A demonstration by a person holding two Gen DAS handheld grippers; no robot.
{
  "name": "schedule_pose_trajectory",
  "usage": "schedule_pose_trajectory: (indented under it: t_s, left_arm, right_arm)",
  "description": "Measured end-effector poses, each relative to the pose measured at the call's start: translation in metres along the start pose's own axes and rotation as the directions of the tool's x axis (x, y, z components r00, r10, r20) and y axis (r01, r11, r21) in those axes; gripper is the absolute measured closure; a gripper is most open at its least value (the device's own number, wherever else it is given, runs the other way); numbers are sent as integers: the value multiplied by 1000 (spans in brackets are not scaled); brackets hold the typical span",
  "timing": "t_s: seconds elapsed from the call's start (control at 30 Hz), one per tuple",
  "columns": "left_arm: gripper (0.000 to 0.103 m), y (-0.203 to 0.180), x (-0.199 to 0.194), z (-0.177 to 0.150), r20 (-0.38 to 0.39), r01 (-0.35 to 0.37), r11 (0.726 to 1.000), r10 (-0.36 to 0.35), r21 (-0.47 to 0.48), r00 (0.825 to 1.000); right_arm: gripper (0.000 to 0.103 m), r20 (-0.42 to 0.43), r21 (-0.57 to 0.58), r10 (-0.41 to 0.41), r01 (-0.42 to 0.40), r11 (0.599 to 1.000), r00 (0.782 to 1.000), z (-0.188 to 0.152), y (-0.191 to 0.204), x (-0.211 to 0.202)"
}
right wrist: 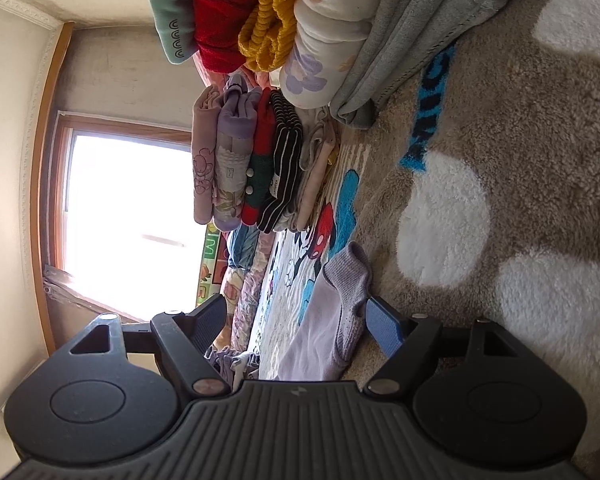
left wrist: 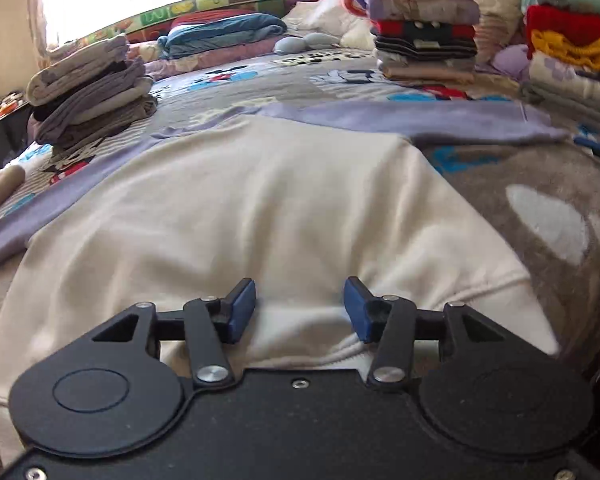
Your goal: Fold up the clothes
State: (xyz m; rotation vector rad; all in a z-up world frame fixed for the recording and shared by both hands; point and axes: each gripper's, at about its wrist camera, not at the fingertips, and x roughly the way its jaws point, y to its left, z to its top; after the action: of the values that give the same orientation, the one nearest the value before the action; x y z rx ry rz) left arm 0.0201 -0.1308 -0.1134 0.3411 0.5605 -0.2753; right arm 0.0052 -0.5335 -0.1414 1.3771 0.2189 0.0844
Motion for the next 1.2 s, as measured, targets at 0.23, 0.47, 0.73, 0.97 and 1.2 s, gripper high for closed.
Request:
schedule_pose_trajectory:
  t_s: [0.23,0.47,0.73,0.97,1.2]
  left_arm:
    - [55,-32,-20,46,90,16,978,-36,210,995]
    - [54,-138,-2,76,134,28,795,-137,606,982]
    - [53,-186,21,113,171,11,725,-178,689,969]
    - [54,-228,35,117,155,16,636,-212,771,965]
    - [64,-264,62,112,155,-10,596,-193,803,969]
  right_arm:
    - [27,74,16,4,-5,1000,997,6,-3,-11]
    - [27,102,-39,-21,25,999,995,13,3,-19]
    - [27,116,-59,-34,42,997,993,22,0,-28]
    - [27,149,-15,-19,22,1000,989,30,-8,-30]
    - [27,169,24,5,-9,1000,986,35,-13,-34]
